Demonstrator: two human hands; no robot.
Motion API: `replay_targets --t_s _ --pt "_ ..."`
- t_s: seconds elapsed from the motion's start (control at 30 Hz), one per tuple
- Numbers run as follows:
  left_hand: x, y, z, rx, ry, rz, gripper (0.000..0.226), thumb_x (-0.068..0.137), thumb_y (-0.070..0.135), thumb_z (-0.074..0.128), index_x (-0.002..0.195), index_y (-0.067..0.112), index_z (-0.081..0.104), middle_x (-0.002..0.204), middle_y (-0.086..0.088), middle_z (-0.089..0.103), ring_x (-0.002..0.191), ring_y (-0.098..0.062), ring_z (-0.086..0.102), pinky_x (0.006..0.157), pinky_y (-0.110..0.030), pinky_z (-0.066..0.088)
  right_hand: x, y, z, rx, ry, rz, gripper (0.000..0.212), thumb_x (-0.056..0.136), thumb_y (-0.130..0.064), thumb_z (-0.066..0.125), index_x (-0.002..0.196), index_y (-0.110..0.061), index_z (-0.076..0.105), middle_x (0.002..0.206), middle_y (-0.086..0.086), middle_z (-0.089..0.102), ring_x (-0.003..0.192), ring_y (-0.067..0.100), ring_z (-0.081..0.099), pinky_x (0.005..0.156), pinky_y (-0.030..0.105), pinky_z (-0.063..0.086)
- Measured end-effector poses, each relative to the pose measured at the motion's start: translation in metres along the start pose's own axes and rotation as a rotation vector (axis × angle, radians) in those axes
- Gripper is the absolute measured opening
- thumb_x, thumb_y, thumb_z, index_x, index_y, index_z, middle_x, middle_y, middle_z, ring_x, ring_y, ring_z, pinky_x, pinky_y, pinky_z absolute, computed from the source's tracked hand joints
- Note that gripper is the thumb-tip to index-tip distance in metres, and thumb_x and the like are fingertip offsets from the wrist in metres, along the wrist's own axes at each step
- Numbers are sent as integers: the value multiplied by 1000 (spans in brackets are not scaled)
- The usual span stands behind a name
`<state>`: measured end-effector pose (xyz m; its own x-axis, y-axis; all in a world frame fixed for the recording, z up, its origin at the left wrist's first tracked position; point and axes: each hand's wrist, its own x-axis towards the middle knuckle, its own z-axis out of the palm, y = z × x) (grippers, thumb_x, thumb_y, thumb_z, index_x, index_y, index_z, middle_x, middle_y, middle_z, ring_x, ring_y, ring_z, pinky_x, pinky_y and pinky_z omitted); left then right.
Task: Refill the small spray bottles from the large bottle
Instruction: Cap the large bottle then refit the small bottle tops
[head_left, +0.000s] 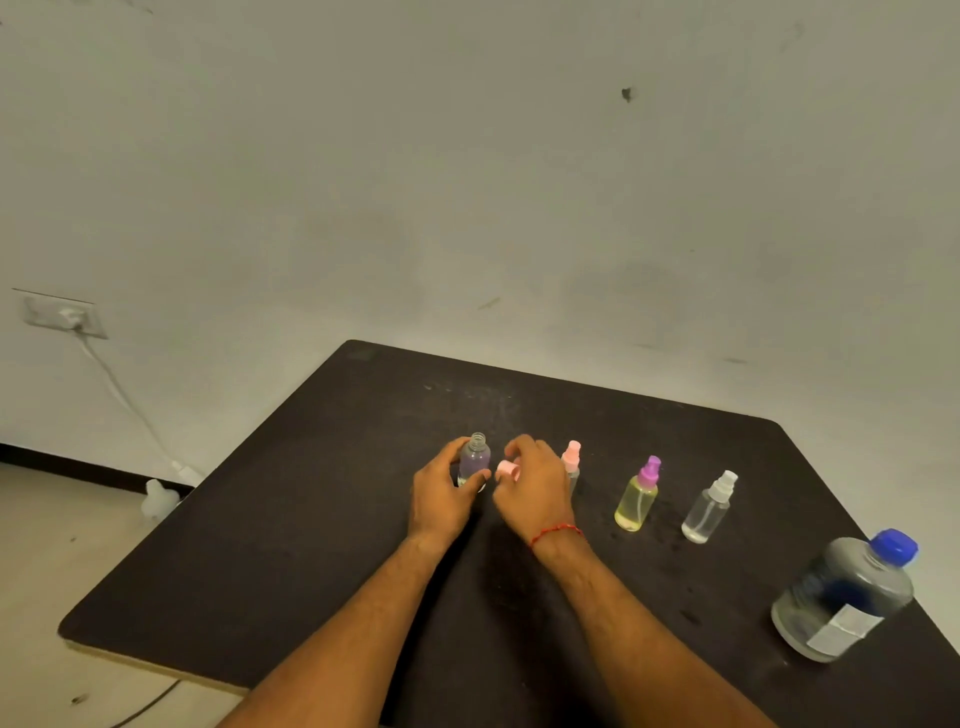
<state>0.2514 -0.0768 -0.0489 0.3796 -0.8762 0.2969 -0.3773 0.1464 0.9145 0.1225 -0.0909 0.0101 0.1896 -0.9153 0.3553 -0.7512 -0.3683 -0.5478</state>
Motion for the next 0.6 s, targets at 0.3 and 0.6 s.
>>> replay_targets --t_s 0.3,0.6 --pt "-3 3 -4 -18 11 13 49 81 22 82 127 24 64 117 10 69 107 -4 64 85 -7 47 16 -24 1 531 94 125 16 90 -11 66 99 -24 68 99 -7 68 96 8 65 83 22 56" --pt "-4 17 -15 15 1 84 51 83 29 80 130 25 63 122 11 67 111 -3 61 95 -17 50 21 -28 -8 688 43 89 24 80 -1 75 88 -23 68 92 -6 73 93 8 69 84 30 58"
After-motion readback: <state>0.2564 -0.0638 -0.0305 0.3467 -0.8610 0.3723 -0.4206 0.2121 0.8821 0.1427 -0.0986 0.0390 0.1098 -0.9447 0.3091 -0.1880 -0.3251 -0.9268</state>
